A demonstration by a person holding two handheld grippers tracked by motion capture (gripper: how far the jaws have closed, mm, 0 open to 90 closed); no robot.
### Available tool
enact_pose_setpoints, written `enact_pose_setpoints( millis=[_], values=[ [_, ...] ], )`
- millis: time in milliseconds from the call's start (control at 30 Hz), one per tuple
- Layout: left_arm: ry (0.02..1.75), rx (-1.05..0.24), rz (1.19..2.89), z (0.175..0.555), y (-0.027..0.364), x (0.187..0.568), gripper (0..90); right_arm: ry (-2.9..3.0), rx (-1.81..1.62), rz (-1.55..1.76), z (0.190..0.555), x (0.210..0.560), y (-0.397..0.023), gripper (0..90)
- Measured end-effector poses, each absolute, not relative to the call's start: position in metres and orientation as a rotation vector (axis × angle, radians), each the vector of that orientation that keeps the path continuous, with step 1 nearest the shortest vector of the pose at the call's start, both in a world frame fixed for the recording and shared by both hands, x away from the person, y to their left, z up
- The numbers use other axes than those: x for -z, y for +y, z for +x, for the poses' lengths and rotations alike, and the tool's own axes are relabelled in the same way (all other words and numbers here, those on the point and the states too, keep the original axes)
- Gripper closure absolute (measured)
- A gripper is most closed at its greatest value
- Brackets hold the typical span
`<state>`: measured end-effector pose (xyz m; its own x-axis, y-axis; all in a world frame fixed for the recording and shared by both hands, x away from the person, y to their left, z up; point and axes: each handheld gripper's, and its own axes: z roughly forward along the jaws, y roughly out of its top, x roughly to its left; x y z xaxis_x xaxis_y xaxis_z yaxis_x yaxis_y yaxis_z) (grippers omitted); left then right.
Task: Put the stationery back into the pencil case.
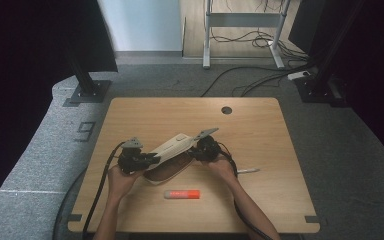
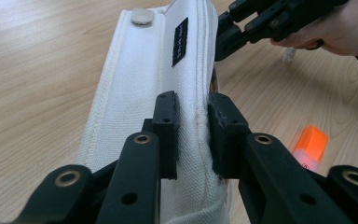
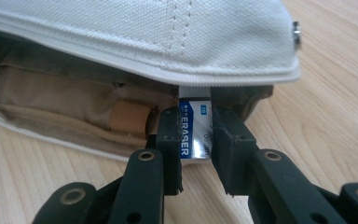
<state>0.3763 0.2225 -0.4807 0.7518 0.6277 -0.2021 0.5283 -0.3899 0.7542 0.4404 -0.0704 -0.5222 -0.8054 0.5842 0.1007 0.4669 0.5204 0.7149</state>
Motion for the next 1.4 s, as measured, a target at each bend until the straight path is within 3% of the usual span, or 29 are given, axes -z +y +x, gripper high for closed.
enact_pose_setpoints(
  millis=[1000,1400],
  values=[
    [0.813,-0.137,2.109,0.374,0.213,0.48,74.1,2.555,-1.126,0.898,0.458,0.537,-0.049,70.2],
    [0.835,-0.143,2.103,0.374,0.213,0.481,74.4,2.583,-1.119,0.885,0.455,0.529,-0.056,49.6]
  ],
)
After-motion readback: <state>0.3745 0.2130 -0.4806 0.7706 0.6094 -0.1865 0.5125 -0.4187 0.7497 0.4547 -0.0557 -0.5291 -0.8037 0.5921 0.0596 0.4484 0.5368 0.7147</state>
